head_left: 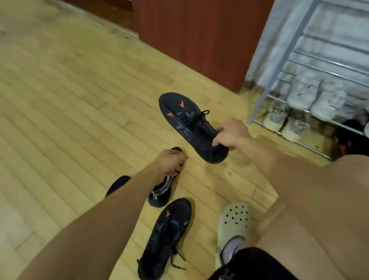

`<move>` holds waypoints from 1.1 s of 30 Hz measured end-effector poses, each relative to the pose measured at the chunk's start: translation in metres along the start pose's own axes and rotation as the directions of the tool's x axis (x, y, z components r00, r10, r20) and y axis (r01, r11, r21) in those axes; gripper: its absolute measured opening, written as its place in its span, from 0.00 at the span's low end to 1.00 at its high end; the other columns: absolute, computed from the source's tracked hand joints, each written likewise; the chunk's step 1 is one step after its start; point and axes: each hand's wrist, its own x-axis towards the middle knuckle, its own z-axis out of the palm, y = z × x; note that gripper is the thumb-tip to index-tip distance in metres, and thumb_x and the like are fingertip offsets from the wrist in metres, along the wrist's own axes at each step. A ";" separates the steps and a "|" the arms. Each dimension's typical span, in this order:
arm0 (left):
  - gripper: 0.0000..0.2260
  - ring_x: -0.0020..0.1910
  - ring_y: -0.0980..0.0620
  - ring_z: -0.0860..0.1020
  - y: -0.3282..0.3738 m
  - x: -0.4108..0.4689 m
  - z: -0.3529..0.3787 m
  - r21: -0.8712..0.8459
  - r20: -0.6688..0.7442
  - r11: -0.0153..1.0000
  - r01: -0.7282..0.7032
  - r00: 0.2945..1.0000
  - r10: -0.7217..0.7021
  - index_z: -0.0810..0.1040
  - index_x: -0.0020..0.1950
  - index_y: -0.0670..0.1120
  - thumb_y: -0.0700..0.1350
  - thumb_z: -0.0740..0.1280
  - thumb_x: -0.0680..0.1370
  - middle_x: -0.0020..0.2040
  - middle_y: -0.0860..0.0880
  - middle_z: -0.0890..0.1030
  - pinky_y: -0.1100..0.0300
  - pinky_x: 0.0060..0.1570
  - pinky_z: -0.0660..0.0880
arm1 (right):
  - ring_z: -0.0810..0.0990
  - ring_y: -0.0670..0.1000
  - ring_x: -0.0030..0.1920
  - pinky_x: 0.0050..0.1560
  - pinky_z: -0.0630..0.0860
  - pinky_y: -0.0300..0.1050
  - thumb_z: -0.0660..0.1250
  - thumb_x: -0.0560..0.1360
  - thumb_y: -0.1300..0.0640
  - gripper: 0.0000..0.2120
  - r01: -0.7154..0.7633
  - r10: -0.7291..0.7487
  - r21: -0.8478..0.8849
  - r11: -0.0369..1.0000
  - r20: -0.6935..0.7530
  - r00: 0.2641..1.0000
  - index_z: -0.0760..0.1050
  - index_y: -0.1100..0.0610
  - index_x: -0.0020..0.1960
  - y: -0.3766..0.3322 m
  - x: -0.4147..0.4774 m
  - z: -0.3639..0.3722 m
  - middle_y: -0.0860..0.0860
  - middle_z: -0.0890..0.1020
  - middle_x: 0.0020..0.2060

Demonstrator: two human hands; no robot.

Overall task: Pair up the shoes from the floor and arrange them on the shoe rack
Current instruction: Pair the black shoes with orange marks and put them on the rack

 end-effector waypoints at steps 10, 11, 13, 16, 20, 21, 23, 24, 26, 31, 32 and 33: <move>0.26 0.68 0.43 0.69 -0.174 0.003 -0.008 0.487 0.001 0.819 0.305 0.937 -0.350 0.64 0.73 0.41 0.50 0.65 0.78 0.72 0.42 0.68 0.55 0.60 0.69 | 0.84 0.58 0.47 0.46 0.82 0.47 0.75 0.67 0.58 0.19 -0.099 0.112 -0.086 0.991 0.155 0.982 0.81 0.58 0.57 0.051 0.006 0.103 0.57 0.84 0.52; 0.28 0.69 0.42 0.68 -0.186 -0.001 -0.006 0.509 0.007 0.802 0.313 0.930 -0.368 0.63 0.74 0.41 0.51 0.65 0.78 0.73 0.42 0.66 0.55 0.60 0.68 | 0.84 0.58 0.45 0.45 0.82 0.47 0.75 0.67 0.58 0.20 -0.115 0.129 -0.095 0.989 0.162 0.978 0.80 0.58 0.58 0.055 0.005 0.106 0.57 0.84 0.52; 0.31 0.68 0.42 0.69 -0.209 -0.005 -0.001 0.498 0.054 0.803 0.328 0.913 -0.405 0.62 0.74 0.41 0.53 0.67 0.76 0.72 0.42 0.67 0.55 0.58 0.69 | 0.84 0.58 0.43 0.39 0.82 0.45 0.76 0.67 0.58 0.20 -0.134 0.150 -0.101 0.986 0.182 0.972 0.80 0.59 0.59 0.059 0.006 0.110 0.58 0.84 0.52; 0.37 0.67 0.39 0.69 -0.238 -0.015 0.007 0.562 0.079 0.768 0.308 0.904 -0.421 0.59 0.74 0.44 0.52 0.73 0.71 0.70 0.41 0.65 0.49 0.63 0.70 | 0.84 0.58 0.45 0.42 0.83 0.48 0.76 0.67 0.58 0.22 -0.147 0.163 -0.088 0.985 0.206 0.965 0.79 0.60 0.60 0.059 0.005 0.115 0.58 0.83 0.54; 0.37 0.64 0.32 0.69 -0.257 -0.023 0.016 0.663 -0.024 0.692 0.286 0.932 -0.362 0.55 0.73 0.48 0.44 0.72 0.71 0.65 0.38 0.64 0.43 0.59 0.72 | 0.83 0.59 0.51 0.48 0.83 0.52 0.76 0.67 0.60 0.24 -0.157 0.156 -0.013 0.988 0.224 0.962 0.77 0.60 0.62 0.052 0.000 0.120 0.58 0.81 0.58; 0.35 0.63 0.32 0.70 -0.260 -0.023 0.018 0.664 -0.051 0.692 0.283 0.940 -0.336 0.56 0.73 0.48 0.42 0.71 0.72 0.64 0.37 0.66 0.43 0.58 0.73 | 0.83 0.59 0.51 0.48 0.83 0.52 0.76 0.67 0.60 0.24 -0.155 0.152 -0.006 0.988 0.230 0.961 0.77 0.60 0.62 0.051 0.000 0.121 0.58 0.81 0.58; 0.31 0.61 0.35 0.73 -0.260 -0.024 0.016 0.644 -0.080 0.701 0.306 0.938 -0.336 0.59 0.71 0.46 0.39 0.70 0.72 0.63 0.38 0.69 0.44 0.56 0.75 | 0.83 0.59 0.51 0.50 0.83 0.52 0.76 0.68 0.61 0.23 -0.144 0.141 -0.003 0.990 0.244 0.960 0.77 0.61 0.61 0.049 -0.004 0.122 0.58 0.82 0.57; 0.29 0.61 0.36 0.73 -0.258 -0.024 0.014 0.592 -0.076 0.729 0.344 0.924 -0.375 0.62 0.70 0.44 0.38 0.71 0.72 0.63 0.39 0.70 0.45 0.55 0.77 | 0.83 0.59 0.52 0.50 0.82 0.52 0.76 0.68 0.61 0.23 -0.143 0.138 0.002 0.990 0.247 0.959 0.77 0.61 0.61 0.049 -0.007 0.122 0.59 0.81 0.57; 0.24 0.61 0.40 0.73 -0.253 -0.027 0.010 0.396 -0.015 0.793 0.463 0.867 -0.499 0.69 0.66 0.40 0.35 0.71 0.72 0.63 0.41 0.71 0.47 0.52 0.79 | 0.82 0.60 0.53 0.51 0.82 0.52 0.75 0.68 0.62 0.23 -0.141 0.132 0.019 0.990 0.245 0.961 0.77 0.61 0.62 0.047 -0.011 0.122 0.59 0.81 0.57; 0.16 0.57 0.41 0.72 -0.235 -0.044 -0.001 0.100 0.170 0.830 0.548 0.813 -0.557 0.76 0.61 0.38 0.33 0.69 0.73 0.65 0.39 0.73 0.50 0.45 0.78 | 0.84 0.60 0.48 0.46 0.84 0.53 0.76 0.67 0.62 0.22 -0.130 0.111 0.063 0.990 0.238 0.965 0.78 0.62 0.60 0.033 -0.025 0.115 0.60 0.83 0.54; 0.15 0.55 0.42 0.72 -0.229 -0.049 -0.004 0.073 0.182 0.846 0.529 0.826 -0.533 0.76 0.60 0.38 0.32 0.68 0.73 0.64 0.39 0.73 0.51 0.43 0.78 | 0.84 0.59 0.46 0.42 0.84 0.51 0.76 0.67 0.62 0.22 -0.128 0.106 0.079 0.989 0.235 0.966 0.79 0.63 0.59 0.029 -0.028 0.112 0.60 0.83 0.54; 0.13 0.54 0.43 0.72 -0.222 -0.053 -0.007 0.052 0.187 0.862 0.505 0.843 -0.505 0.76 0.58 0.38 0.32 0.67 0.73 0.62 0.40 0.74 0.51 0.43 0.78 | 0.84 0.59 0.45 0.37 0.83 0.49 0.75 0.67 0.62 0.21 -0.125 0.100 0.095 0.988 0.233 0.967 0.79 0.63 0.58 0.025 -0.030 0.108 0.60 0.83 0.53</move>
